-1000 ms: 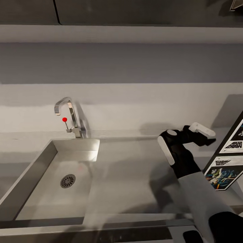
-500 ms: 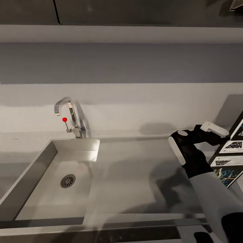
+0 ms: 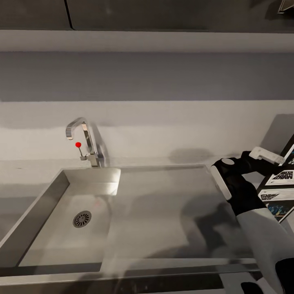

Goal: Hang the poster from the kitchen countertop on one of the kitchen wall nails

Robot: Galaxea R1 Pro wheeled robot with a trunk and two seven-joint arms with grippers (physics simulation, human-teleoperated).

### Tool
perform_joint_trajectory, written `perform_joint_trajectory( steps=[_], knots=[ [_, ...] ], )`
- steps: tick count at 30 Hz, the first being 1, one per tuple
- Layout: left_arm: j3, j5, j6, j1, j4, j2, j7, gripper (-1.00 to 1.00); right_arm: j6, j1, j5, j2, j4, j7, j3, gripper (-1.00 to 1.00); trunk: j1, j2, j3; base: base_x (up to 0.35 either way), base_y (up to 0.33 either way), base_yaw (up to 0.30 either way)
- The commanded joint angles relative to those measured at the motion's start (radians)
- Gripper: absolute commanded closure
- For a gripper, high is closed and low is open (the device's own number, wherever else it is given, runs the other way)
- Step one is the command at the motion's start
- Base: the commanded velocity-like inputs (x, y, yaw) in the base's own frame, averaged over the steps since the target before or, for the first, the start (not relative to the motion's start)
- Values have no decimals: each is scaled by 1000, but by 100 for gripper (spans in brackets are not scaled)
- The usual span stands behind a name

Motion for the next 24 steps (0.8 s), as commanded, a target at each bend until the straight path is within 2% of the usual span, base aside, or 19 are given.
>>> perform_joint_trajectory(
  steps=[1, 8, 24],
  knots=[
    [7, 1, 0, 0, -1, -1, -9, -100, 11, -1, -7, -2, -1, -7, 4, -100, 0, 0, -1, 0, 0, 0],
    [7, 1, 0, 0, -1, -1, -9, -100, 9, -9, -6, -8, 97, 66, -26, -100, 0, 0, -1, 0, 0, 0],
    [7, 0, 0, 0, -1, -1, -9, -100, 5, -13, -6, -9, 118, 77, -29, -100, 0, 0, -1, 0, 0, -23]
  ],
)
